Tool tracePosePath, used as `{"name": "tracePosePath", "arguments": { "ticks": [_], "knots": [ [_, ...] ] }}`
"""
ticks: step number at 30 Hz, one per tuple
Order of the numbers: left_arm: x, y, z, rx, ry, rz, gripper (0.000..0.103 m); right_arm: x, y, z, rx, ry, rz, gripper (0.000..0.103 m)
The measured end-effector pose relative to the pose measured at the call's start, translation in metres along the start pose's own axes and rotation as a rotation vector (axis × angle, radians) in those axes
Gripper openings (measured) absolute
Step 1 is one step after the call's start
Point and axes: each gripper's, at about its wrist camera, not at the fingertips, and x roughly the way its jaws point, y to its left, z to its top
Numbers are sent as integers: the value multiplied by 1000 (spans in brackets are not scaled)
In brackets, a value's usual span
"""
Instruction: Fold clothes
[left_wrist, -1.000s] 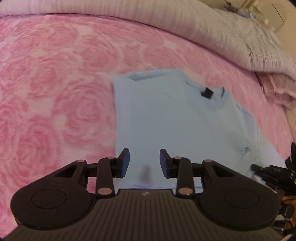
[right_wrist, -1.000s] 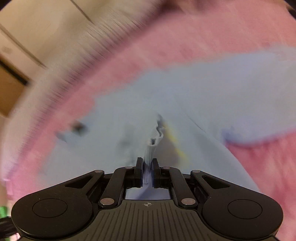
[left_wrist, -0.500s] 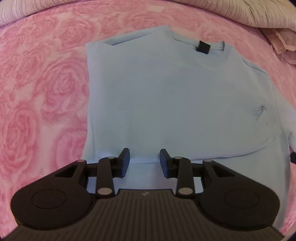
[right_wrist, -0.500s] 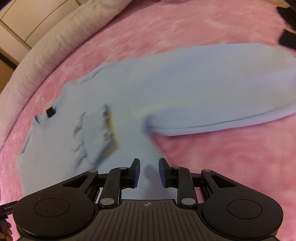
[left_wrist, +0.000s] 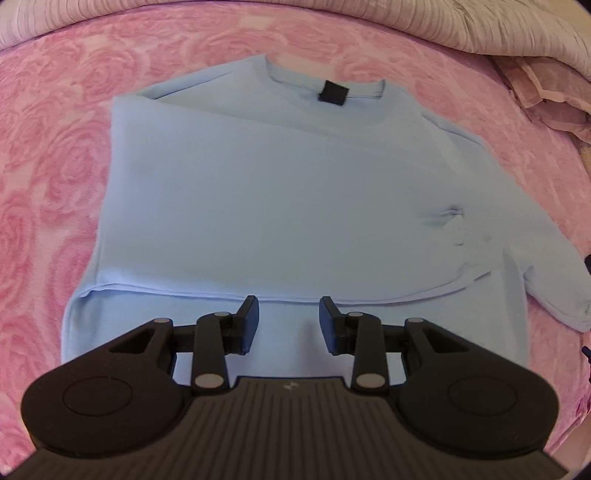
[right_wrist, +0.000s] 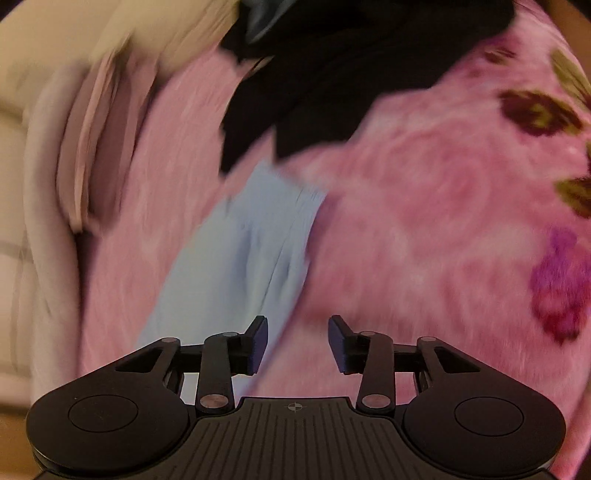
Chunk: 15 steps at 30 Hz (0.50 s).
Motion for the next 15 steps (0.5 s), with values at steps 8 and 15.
{"name": "tracePosePath", "arguments": {
  "ticks": [8,15],
  "knots": [
    [-2,3,4,-55,-14,-22,30,17,-18,21,99,-42,82,33],
    [-11,21,-6,-110,-21,-28,30,-14,95,-32,-516,-123,-8,7]
  ]
}}
